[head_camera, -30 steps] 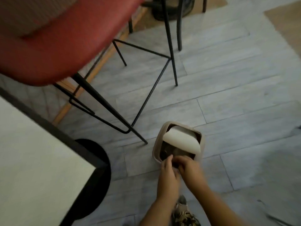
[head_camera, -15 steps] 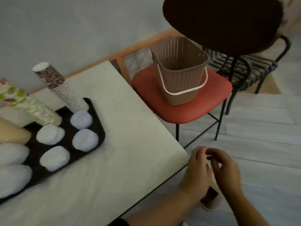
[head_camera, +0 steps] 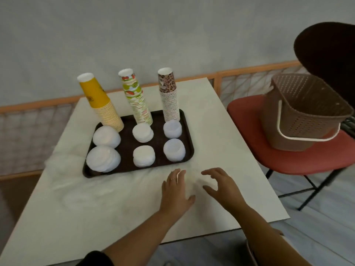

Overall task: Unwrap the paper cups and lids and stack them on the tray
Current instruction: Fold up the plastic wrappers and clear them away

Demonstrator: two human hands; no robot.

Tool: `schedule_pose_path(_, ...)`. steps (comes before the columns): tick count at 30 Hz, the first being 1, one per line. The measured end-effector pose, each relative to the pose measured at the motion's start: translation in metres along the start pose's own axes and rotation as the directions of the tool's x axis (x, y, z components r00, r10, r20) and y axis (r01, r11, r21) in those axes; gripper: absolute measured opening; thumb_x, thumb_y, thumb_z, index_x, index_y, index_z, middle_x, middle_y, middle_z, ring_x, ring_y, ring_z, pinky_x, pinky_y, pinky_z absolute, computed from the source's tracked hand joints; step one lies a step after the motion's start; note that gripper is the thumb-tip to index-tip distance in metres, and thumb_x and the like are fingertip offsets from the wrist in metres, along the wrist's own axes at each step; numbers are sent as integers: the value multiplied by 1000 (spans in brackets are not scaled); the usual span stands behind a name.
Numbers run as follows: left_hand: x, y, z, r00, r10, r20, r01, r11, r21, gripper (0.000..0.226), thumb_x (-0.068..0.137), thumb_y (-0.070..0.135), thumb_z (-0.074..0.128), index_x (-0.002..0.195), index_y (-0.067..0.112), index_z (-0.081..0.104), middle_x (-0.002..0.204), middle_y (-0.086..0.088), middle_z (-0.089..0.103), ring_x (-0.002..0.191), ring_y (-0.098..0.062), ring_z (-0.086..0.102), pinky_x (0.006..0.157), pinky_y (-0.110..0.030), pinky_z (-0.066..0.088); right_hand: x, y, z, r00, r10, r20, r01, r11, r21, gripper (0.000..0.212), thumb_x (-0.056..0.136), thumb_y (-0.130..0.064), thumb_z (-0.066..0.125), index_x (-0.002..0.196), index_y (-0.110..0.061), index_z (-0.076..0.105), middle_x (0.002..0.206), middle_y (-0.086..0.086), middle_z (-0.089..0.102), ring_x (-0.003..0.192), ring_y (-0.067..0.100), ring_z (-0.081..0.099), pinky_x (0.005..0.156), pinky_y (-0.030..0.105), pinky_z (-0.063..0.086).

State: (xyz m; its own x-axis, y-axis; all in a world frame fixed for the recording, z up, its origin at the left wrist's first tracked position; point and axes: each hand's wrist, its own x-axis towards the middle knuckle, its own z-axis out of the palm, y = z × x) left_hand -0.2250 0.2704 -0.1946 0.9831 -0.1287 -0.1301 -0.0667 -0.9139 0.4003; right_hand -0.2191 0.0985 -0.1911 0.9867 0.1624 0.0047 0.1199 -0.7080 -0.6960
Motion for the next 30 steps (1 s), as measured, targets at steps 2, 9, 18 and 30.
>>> schedule_pose_path(2, -4, -27, -2, 995, -92, 32, 90, 994, 69, 88, 83, 53, 60, 149, 20, 12, 158, -2, 7, 145, -21, 7, 118, -38, 15, 12, -12, 19, 989, -59, 138, 70, 995, -75, 48, 82, -28, 72, 127, -29, 54, 134, -7, 46, 118, 12, 48, 96, 15, 37)
schedule_pose_path(9, -10, -77, -6, 994, -71, -77, 75, 996, 40, 32, 90, 37, 57, 115, 17, 56, 124, -2, 48, 112, -18, 44, 93, -24, 36, 27, -39, 69, 912, -77, 402, 191, 949, -251, 62, 82, -38, 68, 138, -35, 41, 150, -7, 28, 135, 16, 29, 110, 31, 31)
schedule_pose_path(18, -12, -70, -41, 992, -46, -118, 6, 949, -315, 9, 95, 22, 54, 94, 14, 55, 93, -6, 66, 83, -17, 60, 74, -23, 47, 42, -60, 84, 986, -124, 116, 146, 968, -206, 48, 82, -22, 69, 128, -24, 54, 134, 1, 49, 119, 23, 50, 97, 34, 40)
schedule_pose_path(30, -8, -76, -180, 983, -149, 110, 135, 170, -976, 35, 100, 38, 38, 108, 20, 66, 96, 0, 71, 90, -14, 67, 83, -32, 52, 83, -157, 18, 983, -102, -154, 102, 995, -7, 17, 98, -19, 44, 103, -11, 58, 83, 4, 61, 73, 22, 54, 65, 29, 39)
